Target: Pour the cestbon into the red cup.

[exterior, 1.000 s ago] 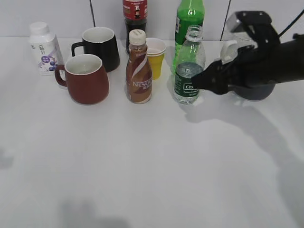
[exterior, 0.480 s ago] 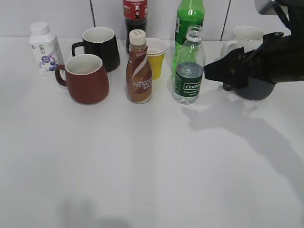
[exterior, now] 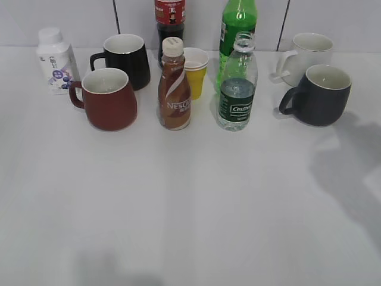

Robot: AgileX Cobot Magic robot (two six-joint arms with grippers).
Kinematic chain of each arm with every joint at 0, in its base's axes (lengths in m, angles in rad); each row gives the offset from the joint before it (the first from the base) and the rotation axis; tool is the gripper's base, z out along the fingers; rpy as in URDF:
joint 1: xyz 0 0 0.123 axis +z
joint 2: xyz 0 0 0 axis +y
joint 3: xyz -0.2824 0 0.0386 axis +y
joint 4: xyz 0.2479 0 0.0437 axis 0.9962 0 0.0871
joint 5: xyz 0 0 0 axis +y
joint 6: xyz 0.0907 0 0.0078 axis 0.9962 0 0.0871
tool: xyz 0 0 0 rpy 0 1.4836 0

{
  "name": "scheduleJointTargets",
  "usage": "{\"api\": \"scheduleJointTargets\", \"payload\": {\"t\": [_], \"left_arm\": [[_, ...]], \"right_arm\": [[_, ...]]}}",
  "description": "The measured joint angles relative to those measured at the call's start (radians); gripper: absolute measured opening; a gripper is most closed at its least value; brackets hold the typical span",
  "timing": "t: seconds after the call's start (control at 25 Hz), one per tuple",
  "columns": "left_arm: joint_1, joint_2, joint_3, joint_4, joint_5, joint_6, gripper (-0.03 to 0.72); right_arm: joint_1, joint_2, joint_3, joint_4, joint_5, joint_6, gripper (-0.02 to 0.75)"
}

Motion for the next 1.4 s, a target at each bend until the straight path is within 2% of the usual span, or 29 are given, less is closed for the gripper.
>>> {"api": "scheduleJointTargets", "payload": {"t": [0.08,0.2,0.24,0.36,0.48,0.76,1.04,1.16,1.4], "left_arm": [[0.0,-0.021,0.0,-0.003,0.001,0.0,0.211],[0.0,-0.048,0.007,-0.004,0.002,0.0,0.21],[0.0,-0.059,0.018,-0.003,0.001,0.0,0.21],[0.0,-0.12,0.08,-0.004,0.001,0.0,0.21],[0.0,-0.22,0.152,-0.008,0.003,0.011,0.214],[0.0,-0.33,0.221,0.005,0.009,0.159,0.222],[0.0,-0.33,0.235,0.049,-0.044,0.178,0.225],[0.0,-0.33,0.26,0.067,-0.119,0.179,0.225],[0.0,-0.33,0.281,0.08,-0.151,0.179,0.225]], "right_arm": [[0.0,-0.008,0.0,0.329,0.055,-0.172,0.541],[0.001,-0.02,0.001,0.831,0.059,-0.674,0.512],[0.001,-0.031,0.004,0.966,0.063,-0.776,0.51],[0.003,-0.132,0.032,1.197,0.093,-0.988,0.503],[0.006,-0.331,0.084,1.267,0.157,-1.065,0.503],[0.008,-0.89,0.165,1.307,0.368,-1.119,0.503],[0.009,-1.322,0.247,1.386,0.395,-1.228,0.503],[0.009,-1.411,0.273,1.403,0.354,-1.265,0.503],[0.01,-1.383,0.279,1.403,0.334,-1.266,0.502]]}}
